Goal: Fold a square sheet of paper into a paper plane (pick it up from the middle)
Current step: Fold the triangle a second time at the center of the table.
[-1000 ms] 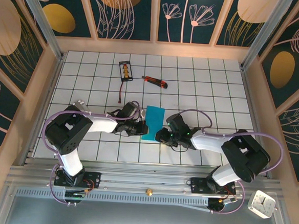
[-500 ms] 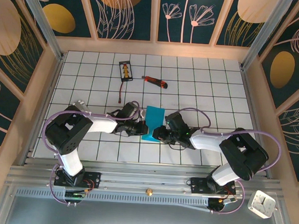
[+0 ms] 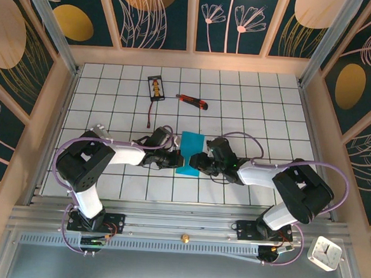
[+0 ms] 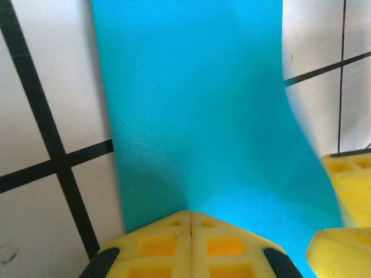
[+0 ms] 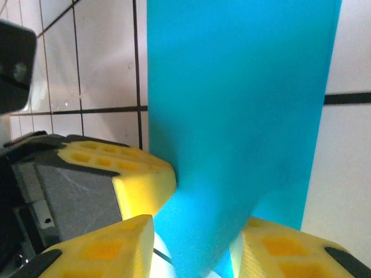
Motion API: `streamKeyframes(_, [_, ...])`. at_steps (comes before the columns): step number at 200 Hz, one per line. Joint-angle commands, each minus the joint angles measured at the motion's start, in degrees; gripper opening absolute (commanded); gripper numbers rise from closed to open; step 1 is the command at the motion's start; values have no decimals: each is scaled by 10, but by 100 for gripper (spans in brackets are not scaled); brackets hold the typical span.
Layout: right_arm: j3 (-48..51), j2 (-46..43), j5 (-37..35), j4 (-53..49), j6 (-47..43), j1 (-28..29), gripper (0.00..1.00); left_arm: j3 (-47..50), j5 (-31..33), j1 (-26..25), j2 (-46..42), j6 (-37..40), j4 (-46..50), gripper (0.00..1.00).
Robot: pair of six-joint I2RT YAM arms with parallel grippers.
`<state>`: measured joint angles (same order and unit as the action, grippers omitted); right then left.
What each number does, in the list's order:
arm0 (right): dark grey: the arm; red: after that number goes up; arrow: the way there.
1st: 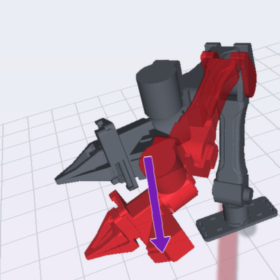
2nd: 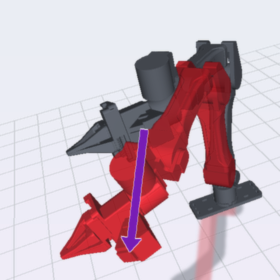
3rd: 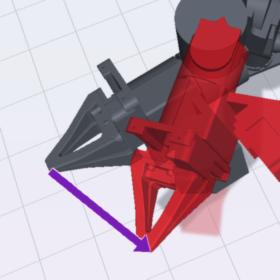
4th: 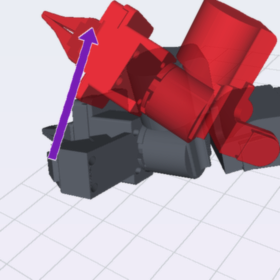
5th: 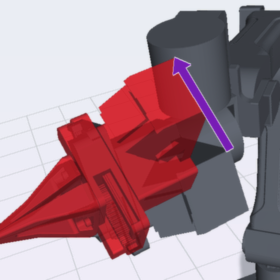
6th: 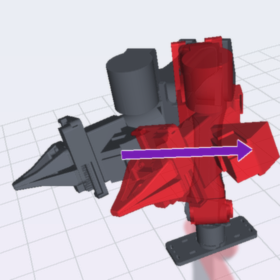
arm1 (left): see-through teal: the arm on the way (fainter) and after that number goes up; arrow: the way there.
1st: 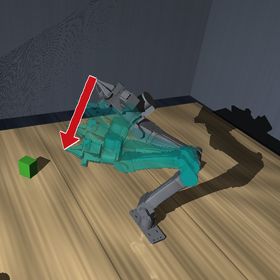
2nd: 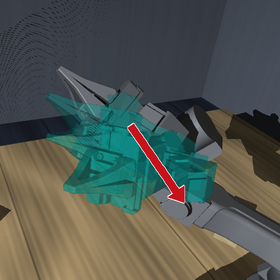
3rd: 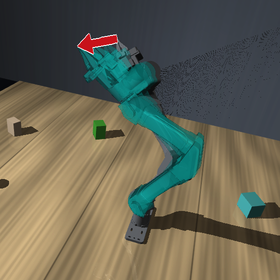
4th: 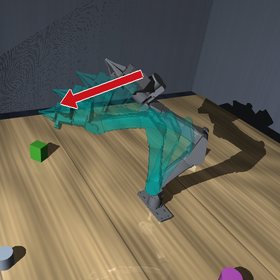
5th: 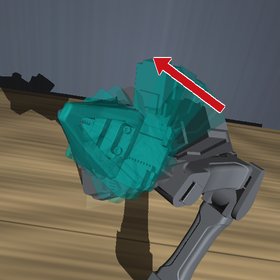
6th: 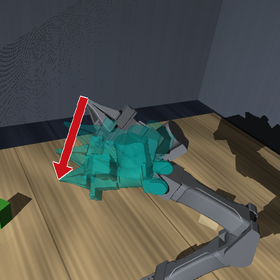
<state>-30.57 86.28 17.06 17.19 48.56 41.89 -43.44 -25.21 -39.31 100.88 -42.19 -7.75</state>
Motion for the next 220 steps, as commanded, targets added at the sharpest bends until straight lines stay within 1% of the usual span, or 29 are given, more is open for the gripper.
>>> streamKeyframes(1, [2, 0, 8, 26, -17, -10, 43, 22, 7, -2, 16, 9, 55, 0])
streamKeyframes(48, [-8, 19, 11, 23, -10, -28, 44, 21, 8, -2, 15, 11, 57, 0])
streamKeyframes(72, [-23, 37, 15, 22, -3, -35, 40, 19, 9, -2, 15, 14, 61, 0])
streamKeyframes(92, [-34, 50, 8, 14, 3, -39, 34, 19, 9, -2, 16, 15, 62, 0])
streamKeyframes(130, [-43, 62, 13, 21, 6, -59, 32, 14, 9, -2, 17, 20, 68, 0])
streamKeyframes(150, [-53, 74, 17, 20, 3, -69, 29, 11, 9, -2, 19, 22, 71, 0])
streamKeyframes(168, [-65, 89, 26, 19, 5, -77, 22, 10, 9, -2, 19, 24, 73, 0])
streamKeyframes(194, [-80, 100, 38, 9, 14, -84, 4, 1, 10, -2, 11, 28, 74, 0])
streamKeyframes(205, [-80, 98, 41, -3, 28, -87, 0, -6, 4, -2, 0, 32, 71, 8])
streamKeyframes(220, [-77, 88, 52, -15, 55, -92, 0, -6, -7, -4, -32, 39, 47, 25])
